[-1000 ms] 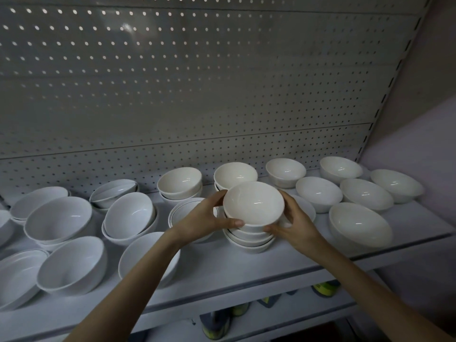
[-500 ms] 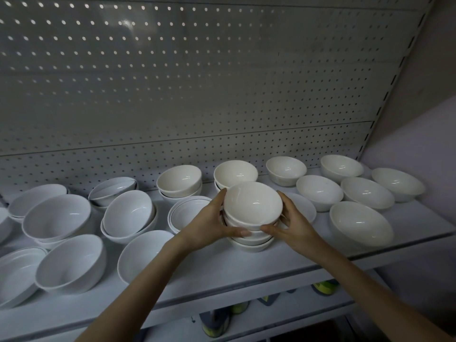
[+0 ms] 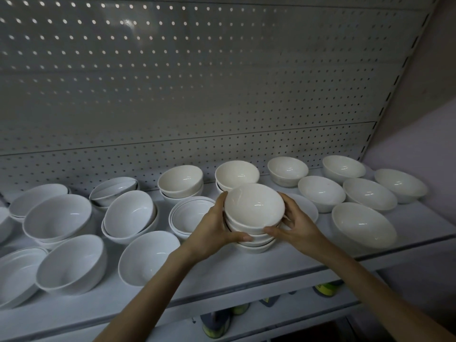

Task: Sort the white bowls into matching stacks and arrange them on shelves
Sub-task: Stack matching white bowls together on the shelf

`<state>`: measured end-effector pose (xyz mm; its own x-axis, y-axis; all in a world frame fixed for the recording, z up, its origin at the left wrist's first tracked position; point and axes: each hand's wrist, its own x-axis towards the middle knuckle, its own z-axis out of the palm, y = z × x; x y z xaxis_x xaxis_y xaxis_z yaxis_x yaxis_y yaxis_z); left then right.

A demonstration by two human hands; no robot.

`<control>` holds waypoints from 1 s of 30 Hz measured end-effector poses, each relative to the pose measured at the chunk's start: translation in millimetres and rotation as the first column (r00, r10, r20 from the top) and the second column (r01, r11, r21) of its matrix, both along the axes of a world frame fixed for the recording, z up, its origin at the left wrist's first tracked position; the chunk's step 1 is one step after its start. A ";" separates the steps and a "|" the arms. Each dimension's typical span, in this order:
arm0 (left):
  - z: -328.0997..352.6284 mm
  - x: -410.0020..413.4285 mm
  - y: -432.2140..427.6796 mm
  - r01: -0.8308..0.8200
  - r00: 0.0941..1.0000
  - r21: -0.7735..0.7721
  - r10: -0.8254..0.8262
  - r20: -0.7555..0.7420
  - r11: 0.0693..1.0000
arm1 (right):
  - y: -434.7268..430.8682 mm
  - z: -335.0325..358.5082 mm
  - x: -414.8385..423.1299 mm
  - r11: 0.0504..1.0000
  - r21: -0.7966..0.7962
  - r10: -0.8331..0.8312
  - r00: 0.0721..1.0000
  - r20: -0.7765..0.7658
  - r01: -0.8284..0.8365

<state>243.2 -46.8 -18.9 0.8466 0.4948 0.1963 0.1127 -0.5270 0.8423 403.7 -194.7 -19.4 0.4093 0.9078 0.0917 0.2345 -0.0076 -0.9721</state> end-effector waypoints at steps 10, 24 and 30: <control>5.4 -5.1 3.6 0.067 0.998 -0.083 -0.067 0.002 0.994 | 4.6 12.6 21.4 0.995 -0.100 0.001 1.000 0.024 0.001; 30.4 45.3 88.9 -0.069 0.965 0.032 0.075 -0.251 0.997 | 84.8 30.0 76.8 0.972 -0.194 -0.075 0.962 0.263 0.129; -3.1 75.8 108.4 -0.082 0.935 0.030 0.087 -0.343 0.996 | 107.7 19.3 90.9 0.934 -0.338 0.012 0.934 0.357 0.118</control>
